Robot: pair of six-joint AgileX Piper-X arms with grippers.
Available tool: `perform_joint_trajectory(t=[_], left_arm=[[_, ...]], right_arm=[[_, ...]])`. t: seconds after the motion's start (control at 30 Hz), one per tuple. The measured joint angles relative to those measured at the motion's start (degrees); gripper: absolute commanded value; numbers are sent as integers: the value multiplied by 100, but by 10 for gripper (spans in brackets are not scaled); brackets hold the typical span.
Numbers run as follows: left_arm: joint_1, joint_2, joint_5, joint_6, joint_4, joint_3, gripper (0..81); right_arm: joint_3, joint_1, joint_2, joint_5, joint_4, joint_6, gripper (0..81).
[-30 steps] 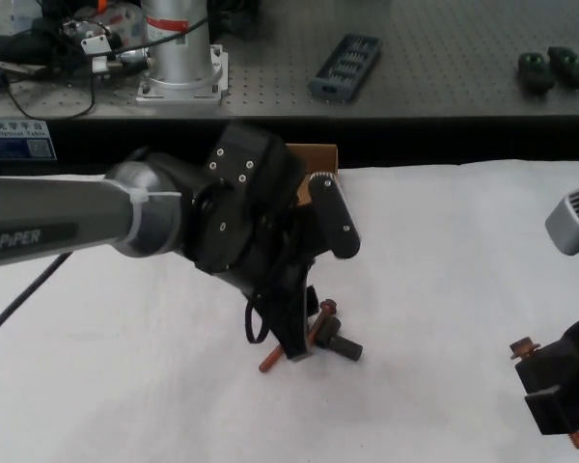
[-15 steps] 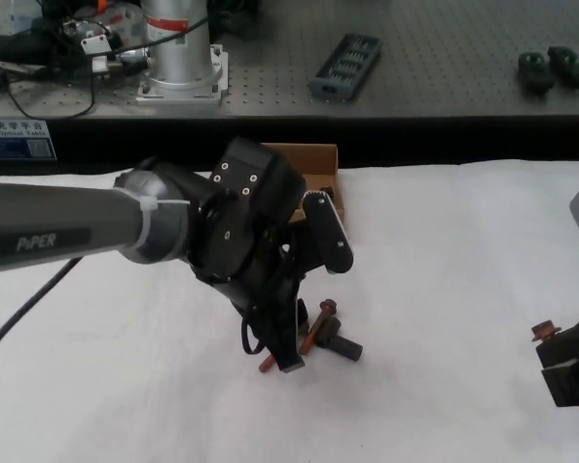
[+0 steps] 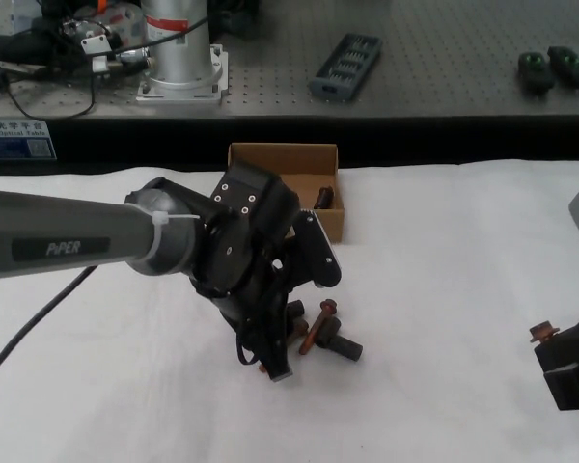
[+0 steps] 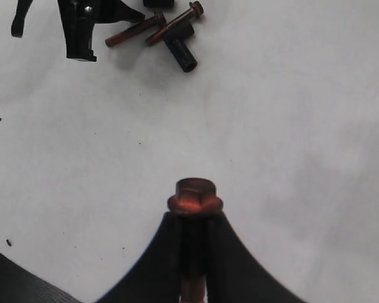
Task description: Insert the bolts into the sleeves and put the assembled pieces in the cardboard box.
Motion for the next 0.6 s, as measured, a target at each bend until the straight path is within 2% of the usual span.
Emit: perform_joint_trajectory(t=[0.6], left_arm=[[161,131,890,-17,-138,-15,309]], right_arm=[[0,0,0,0,-51,0,28]])
